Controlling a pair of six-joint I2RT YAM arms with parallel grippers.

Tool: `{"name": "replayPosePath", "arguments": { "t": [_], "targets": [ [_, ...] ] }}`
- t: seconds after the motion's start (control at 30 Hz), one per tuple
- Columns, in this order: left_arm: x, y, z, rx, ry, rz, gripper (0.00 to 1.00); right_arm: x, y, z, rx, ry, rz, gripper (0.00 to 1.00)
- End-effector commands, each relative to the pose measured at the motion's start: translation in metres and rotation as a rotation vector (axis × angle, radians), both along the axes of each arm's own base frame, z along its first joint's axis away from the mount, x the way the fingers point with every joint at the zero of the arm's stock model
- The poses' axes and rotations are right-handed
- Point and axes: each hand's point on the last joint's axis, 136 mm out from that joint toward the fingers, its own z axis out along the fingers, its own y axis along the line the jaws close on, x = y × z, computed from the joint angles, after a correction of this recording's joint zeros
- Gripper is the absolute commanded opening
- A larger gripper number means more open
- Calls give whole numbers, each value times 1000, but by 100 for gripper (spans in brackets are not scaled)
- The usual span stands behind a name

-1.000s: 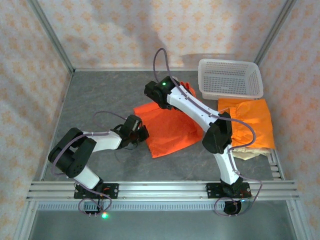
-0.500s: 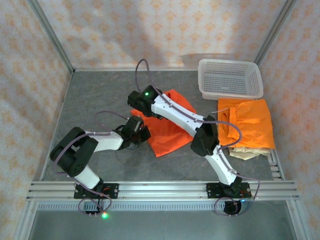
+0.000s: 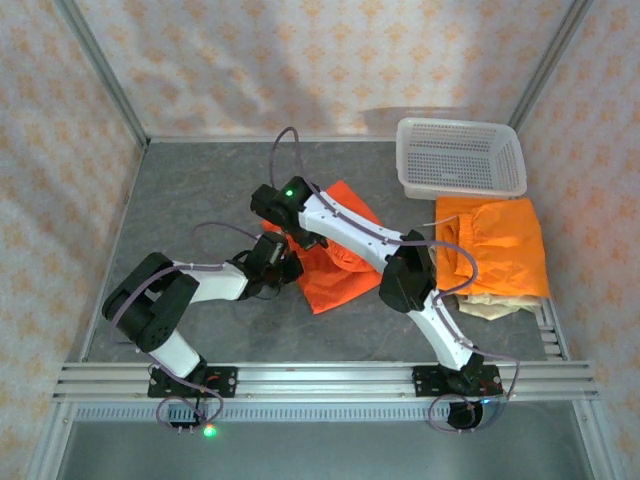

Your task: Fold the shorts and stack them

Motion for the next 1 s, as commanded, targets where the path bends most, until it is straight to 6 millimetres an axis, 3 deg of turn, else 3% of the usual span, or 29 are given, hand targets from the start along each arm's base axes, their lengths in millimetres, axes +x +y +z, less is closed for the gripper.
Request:
{"name": "replayPosePath", "arguments": {
  "t": [0.0, 0.07, 0.13, 0.23, 0.3, 0.4, 0.47, 0.53, 0.6, 0.73, 0.87, 0.97],
  "targets": [
    [-7, 6, -15, 52, 44, 6, 0, -6, 20, -18, 94, 58, -10, 18],
    [-7, 6, -13, 52, 38, 5, 0, -11, 31, -25, 149, 99, -1, 23],
    [-5, 6, -7, 46, 23, 7, 0, -15, 43, -28, 216, 140, 9, 35],
    [-4, 9, 5, 46, 3, 24, 3, -17, 56, -15, 365, 196, -3, 48],
    [-6, 14, 14, 50, -14, 40, 13, -16, 63, 9, 523, 215, -9, 62],
    [-10, 23, 28, 56, -38, 64, 30, -9, 59, 64, 795, 184, -22, 75],
    [-13, 30, 40, 58, -58, 81, 37, -7, 46, 96, 917, 128, -23, 82],
    [-16, 38, 57, 62, -88, 97, 41, -11, 26, 113, 956, 66, -26, 87],
    [-16, 47, 76, 69, -117, 114, 49, -16, 6, 113, 924, 15, -42, 90],
    [-8, 59, 117, 37, -150, 119, 63, -28, -19, 77, 848, 27, -109, 91],
    [9, 48, 148, 8, -157, 48, 64, -39, -13, 49, 911, 81, -151, 91],
    [22, 33, 152, 24, -114, -26, 61, -42, -5, 39, 982, 93, -188, 89]
  ]
}}
